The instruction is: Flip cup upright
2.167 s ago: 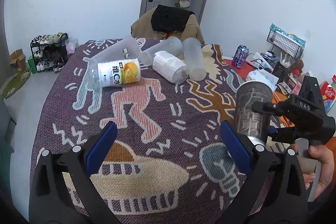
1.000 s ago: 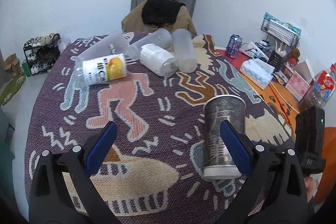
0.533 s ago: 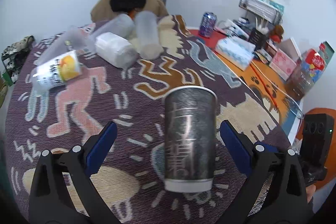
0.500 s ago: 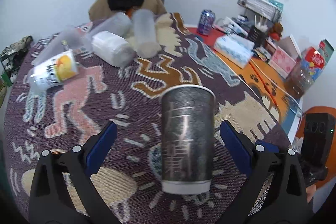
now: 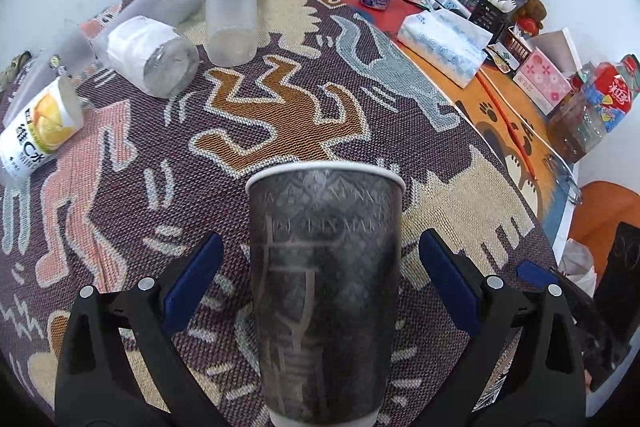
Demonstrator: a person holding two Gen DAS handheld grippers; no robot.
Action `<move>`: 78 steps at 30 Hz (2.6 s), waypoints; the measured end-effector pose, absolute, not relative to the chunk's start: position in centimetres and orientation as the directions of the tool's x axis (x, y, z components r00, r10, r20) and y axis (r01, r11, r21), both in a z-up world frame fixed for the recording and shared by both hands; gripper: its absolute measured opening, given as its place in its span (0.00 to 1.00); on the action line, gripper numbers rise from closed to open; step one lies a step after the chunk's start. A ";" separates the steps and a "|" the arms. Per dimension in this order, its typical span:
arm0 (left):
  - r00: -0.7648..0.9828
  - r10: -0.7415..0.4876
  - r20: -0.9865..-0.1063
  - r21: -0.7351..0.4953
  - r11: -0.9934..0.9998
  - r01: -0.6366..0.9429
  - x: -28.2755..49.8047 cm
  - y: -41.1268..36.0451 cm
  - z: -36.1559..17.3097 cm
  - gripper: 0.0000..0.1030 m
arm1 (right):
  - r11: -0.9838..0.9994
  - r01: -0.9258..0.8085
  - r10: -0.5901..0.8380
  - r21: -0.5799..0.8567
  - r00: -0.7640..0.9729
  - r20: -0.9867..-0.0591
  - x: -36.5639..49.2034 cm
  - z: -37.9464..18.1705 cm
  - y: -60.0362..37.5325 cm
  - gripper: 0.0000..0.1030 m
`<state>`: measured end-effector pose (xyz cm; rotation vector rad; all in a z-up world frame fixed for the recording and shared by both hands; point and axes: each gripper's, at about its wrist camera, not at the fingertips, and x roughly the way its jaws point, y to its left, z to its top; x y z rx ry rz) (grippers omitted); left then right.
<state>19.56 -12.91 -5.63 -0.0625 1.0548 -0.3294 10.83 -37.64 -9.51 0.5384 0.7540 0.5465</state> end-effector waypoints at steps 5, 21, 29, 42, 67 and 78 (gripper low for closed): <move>0.383 -0.340 -0.859 -0.269 0.936 0.229 20.6 -12.7 -6.4 0.78 | 0.734 -0.257 0.629 0.629 0.608 -0.485 10.9 -9.6 -37.6 0.93; 0.587 -0.315 -0.746 -0.185 0.944 0.272 15.4 -10.4 -0.4 0.76 | 0.735 -0.282 0.635 0.617 0.605 -0.480 11.8 -8.6 -35.7 0.93; 0.723 -0.274 -0.634 -0.128 0.959 0.251 12.8 -8.7 1.2 0.76 | 0.734 -0.290 0.641 0.613 0.595 -0.485 12.0 -8.6 -34.8 0.93; 0.811 -0.293 -0.506 -0.082 0.952 0.293 12.3 -11.0 -0.5 0.76 | 0.763 -0.266 0.604 0.589 0.618 -0.504 11.6 -8.3 -35.6 0.93; 0.785 -0.284 -0.550 -0.069 0.953 0.296 8.0 -10.2 -2.3 0.95 | 0.770 -0.301 0.607 0.563 0.617 -0.500 11.3 -7.4 -34.0 0.93; 0.813 -0.260 -0.522 -0.086 0.964 0.253 5.3 -7.8 -1.1 0.95 | 0.808 -0.330 0.566 0.488 0.664 -0.489 10.2 -4.9 -32.6 0.93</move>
